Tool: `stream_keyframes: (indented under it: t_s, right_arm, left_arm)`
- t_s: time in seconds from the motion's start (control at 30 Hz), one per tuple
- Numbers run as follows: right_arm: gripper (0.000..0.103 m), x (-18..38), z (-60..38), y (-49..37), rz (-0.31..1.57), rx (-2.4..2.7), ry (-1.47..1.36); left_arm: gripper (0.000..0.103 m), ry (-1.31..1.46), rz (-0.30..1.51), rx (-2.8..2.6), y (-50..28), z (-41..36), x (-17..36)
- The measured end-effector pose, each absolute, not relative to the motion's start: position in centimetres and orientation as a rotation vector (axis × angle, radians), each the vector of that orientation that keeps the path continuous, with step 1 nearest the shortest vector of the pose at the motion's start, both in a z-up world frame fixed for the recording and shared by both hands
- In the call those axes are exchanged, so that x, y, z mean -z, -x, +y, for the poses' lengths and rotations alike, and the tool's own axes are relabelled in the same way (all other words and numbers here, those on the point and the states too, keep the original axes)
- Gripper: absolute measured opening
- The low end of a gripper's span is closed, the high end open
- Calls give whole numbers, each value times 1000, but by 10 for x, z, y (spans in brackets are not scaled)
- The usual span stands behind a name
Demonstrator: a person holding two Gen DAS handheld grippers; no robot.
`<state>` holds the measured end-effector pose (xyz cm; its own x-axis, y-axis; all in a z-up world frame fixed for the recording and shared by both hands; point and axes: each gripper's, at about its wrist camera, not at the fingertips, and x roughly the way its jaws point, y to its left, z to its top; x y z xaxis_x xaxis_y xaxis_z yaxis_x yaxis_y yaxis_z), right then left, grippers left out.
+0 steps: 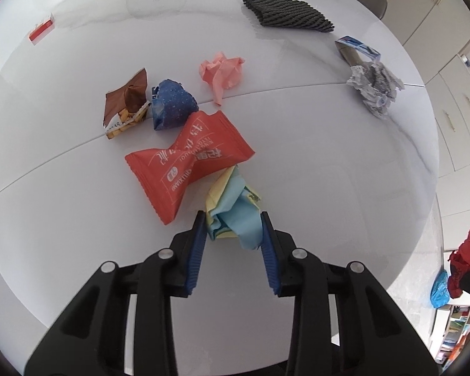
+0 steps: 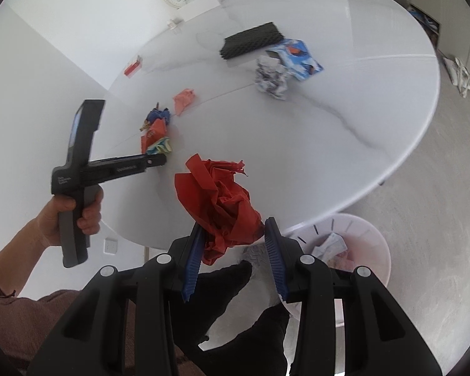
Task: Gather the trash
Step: 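Grasp the yellow-blue paper with the left tool while the right tool holds the red paper, then carry both papers to the white bin and open both tools over it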
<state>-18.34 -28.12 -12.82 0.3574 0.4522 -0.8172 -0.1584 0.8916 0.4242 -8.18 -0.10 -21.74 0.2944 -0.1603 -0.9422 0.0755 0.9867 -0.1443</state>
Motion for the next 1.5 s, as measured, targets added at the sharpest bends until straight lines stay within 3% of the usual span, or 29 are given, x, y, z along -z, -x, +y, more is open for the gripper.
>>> stream_keyframes:
  t_s: [0.5,0.57,0.63,0.7,0.87,1.13,1.17,1.27,1.5]
  right_arm:
    - [42,194,-341,230,1301,-195,-314]
    - [70,214,-340,229,1340,-180,-307]
    - [78,227,-342,228,1358,-135,-291]
    - [79,232,-349,230,1362,-103,-311]
    - [91,214,-379,248,1302,7,-369]
    - [96,178,-425,277,1205,156,-419]
    - [97,176,-429,280,1195,163,-427]
    - [98,171,-439,286,1173,188,-451]
    - [98,168,-446,286,1162,214,-478]
  left_arm:
    - [33,-88,1241,509,132,-66,167]
    - [34,-118,1232,576,138,-86,162]
    - [34,-148,1230,640,143,-108,159]
    - [34,-184,1224,682,148,-128,157]
    - [34,-268,1209,804,165,-184,158]
    - [34,-339,1260,896,182,-238,182]
    - [36,-346,1267,899,182,-241,185]
    - [75,-369,1293,863,182,-248,192]
    - [90,-345,1290,818,182,-242,188]
